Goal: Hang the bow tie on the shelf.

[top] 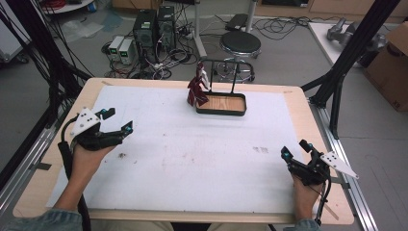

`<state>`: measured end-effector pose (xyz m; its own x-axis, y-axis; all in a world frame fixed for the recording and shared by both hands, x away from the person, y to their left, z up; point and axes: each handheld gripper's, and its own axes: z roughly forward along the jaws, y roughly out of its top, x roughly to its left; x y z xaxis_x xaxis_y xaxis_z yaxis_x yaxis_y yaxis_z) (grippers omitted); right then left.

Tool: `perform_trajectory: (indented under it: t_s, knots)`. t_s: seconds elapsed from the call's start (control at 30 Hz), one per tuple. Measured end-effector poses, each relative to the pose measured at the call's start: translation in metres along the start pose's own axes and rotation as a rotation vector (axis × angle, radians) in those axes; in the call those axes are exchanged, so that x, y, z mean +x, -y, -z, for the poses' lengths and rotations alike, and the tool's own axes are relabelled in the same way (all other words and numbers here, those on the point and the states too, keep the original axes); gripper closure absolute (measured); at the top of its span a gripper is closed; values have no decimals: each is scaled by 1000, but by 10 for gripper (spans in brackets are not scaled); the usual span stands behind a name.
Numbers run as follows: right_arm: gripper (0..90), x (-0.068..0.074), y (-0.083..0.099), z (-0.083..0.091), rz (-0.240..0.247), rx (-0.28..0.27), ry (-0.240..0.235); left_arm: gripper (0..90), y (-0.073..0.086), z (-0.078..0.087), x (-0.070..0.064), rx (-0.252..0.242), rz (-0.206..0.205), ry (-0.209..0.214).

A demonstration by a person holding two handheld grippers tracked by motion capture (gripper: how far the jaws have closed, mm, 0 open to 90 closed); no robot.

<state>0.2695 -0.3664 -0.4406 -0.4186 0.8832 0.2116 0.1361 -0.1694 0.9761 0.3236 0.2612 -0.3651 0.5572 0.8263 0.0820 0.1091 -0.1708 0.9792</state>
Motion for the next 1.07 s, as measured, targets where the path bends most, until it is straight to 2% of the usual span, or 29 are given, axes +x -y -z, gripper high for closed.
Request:
perform_trajectory:
  t_s: [0.17, 0.4, 0.6, 0.77, 1.07]
  knots:
    - [118, 0, 0, 0, 0, 0, 0, 208, 20, 13, -6, 11, 8, -23]
    - [118, 0, 0, 0, -3, 2, 1, 208, 38, 23, -12, 21, 11, -54]
    - [118, 0, 0, 0, -4, 3, 3, 208, 47, 24, -17, 28, 9, -56]
    - [118, 1, 0, 0, -2, 4, 4, 208, 55, 22, -21, 54, 10, -62]
    - [118, 1, 0, 0, -2, 2, 1, 200, 60, 21, -23, 78, 17, -61]
